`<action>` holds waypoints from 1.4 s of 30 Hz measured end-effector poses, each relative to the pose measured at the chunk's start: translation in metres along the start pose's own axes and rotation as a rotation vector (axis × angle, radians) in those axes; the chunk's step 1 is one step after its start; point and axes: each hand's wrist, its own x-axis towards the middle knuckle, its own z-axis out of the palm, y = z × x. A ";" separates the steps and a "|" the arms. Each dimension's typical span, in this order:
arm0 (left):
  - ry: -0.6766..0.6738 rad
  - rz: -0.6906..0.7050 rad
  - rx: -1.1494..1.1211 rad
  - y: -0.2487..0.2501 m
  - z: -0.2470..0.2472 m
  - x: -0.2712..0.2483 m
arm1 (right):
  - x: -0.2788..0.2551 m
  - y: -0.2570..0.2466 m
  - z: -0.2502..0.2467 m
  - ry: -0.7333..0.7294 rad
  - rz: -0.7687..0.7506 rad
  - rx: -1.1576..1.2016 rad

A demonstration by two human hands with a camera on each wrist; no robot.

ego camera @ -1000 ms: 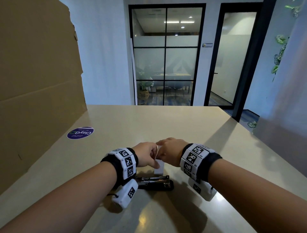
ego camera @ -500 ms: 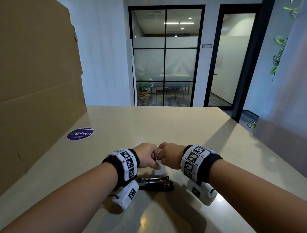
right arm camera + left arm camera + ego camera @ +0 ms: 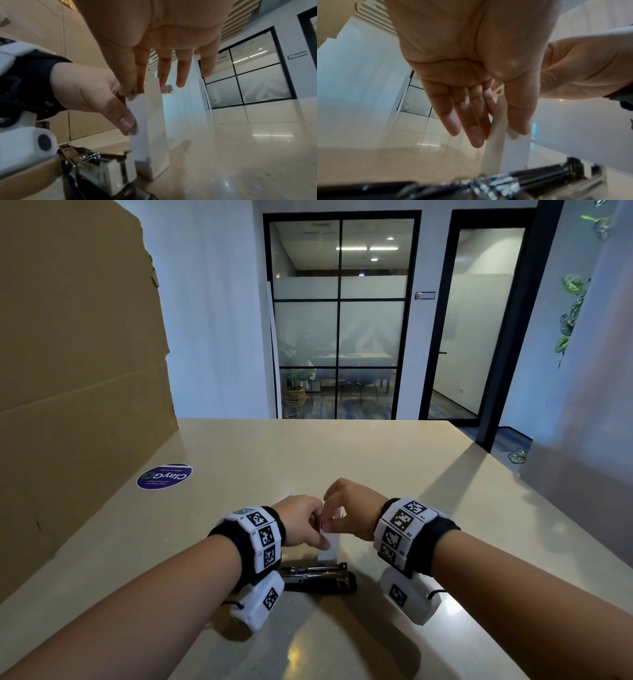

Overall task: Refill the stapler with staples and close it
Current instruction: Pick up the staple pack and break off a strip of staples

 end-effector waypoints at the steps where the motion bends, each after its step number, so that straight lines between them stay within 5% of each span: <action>1: 0.000 -0.001 0.004 0.000 0.000 0.000 | 0.000 -0.001 -0.001 0.022 0.002 0.013; 18: 0.002 -0.006 0.003 -0.005 0.001 0.000 | 0.005 0.017 0.000 0.353 0.105 0.549; 28: -0.067 -0.001 -0.184 -0.010 -0.013 -0.009 | -0.008 0.024 0.008 0.105 0.194 0.247; 42: -0.003 -0.033 -0.248 0.000 -0.007 -0.006 | -0.009 0.019 0.011 0.167 0.135 0.161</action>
